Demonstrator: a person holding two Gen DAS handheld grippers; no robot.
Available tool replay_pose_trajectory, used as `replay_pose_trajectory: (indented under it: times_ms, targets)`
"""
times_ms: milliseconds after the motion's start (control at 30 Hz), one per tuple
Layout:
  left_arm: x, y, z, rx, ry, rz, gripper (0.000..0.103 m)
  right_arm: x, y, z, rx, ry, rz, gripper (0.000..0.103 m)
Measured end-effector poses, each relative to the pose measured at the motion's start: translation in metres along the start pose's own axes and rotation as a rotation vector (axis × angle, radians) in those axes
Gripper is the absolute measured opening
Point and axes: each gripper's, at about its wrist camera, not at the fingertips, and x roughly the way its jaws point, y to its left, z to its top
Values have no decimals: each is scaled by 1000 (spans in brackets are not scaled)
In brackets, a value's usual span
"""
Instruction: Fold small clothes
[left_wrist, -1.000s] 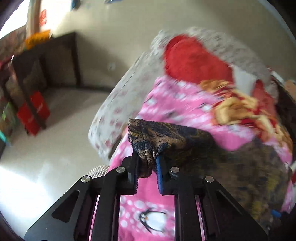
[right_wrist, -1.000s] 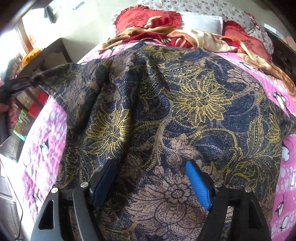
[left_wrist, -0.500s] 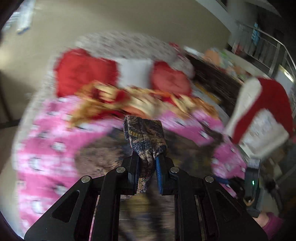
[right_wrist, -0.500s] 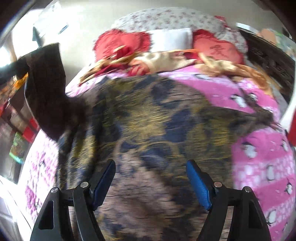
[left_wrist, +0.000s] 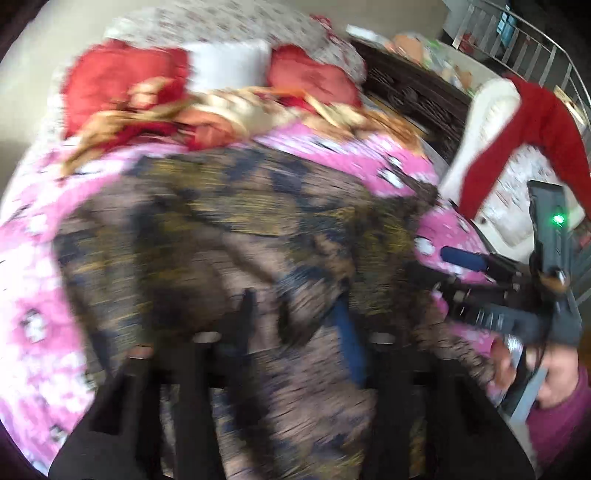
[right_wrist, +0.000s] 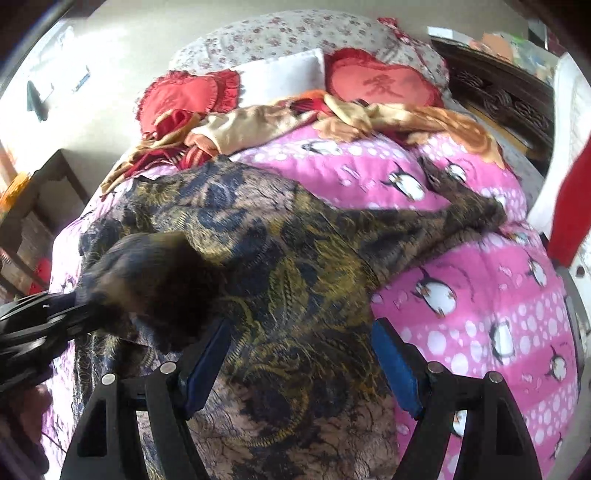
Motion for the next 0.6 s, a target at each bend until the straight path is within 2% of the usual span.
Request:
replay_pose_trajectory:
  times_ms: [33, 67, 267, 367, 433, 533, 600]
  targets:
    - [-12, 11, -8, -9, -34, 8, 69, 2, 3, 4, -11, -9, 13, 77]
    - [-20, 20, -14, -15, -48, 17, 71, 4, 5, 5, -18, -10, 18, 77]
    - [-26, 50, -37, -56, -15, 58, 71, 17, 23, 14, -38, -5, 49, 77]
    - [-23, 64, -54, -71, 6, 122, 71, 14, 35, 11, -64, -28, 78, 77]
    - [-16, 77, -66, -101, 42, 167, 71, 12, 50, 7, -127, -42, 108, 77]
    - [3, 97, -83, -170, 104, 250, 71, 26, 90, -1, -281, -6, 165, 87]
    - [17, 107, -90, -208, 129, 299, 71, 45, 113, -3, -370, 4, 141, 86]
